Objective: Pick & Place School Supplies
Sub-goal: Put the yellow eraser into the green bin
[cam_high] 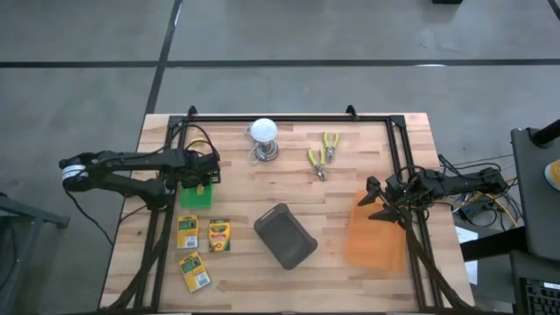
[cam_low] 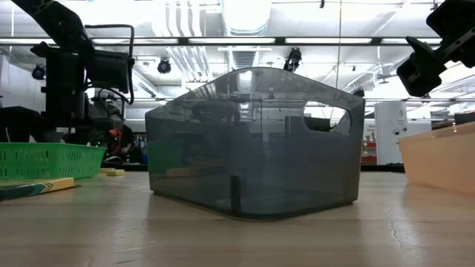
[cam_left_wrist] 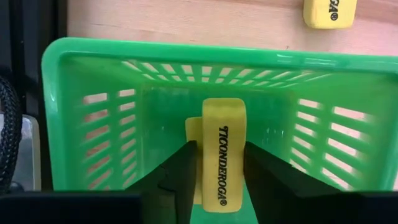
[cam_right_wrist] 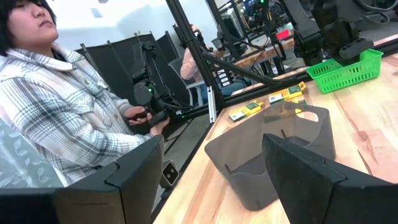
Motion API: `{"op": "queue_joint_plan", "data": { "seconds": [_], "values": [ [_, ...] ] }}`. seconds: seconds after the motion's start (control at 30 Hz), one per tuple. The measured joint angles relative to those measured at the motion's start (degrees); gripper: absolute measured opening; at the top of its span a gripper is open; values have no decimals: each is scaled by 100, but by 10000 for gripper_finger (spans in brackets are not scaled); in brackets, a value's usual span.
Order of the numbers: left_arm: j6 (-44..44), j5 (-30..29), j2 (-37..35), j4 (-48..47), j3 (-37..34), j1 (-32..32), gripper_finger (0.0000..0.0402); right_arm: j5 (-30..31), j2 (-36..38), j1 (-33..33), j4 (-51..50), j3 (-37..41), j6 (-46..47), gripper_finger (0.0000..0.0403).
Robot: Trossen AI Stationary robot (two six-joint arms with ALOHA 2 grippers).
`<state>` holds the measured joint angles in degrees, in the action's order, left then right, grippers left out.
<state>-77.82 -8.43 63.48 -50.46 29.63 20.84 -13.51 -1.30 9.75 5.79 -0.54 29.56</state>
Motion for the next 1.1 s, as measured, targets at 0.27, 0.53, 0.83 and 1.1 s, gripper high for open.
{"op": "queue_joint_plan", "data": {
  "seconds": [0.27,0.53,0.83,1.1],
  "values": [
    [7,2,0,21,0,0,180,-1,0,-1,1,0,0,259],
    [227,-2,0,33,148,0,184,-1,0,0,0,0,0,264],
    [299,-106,0,-221,460,2,186,1,0,-1,1,0,0,263],
    [436,-572,0,-685,948,2,186,-1,0,-1,1,0,0,263]
  ]
}}
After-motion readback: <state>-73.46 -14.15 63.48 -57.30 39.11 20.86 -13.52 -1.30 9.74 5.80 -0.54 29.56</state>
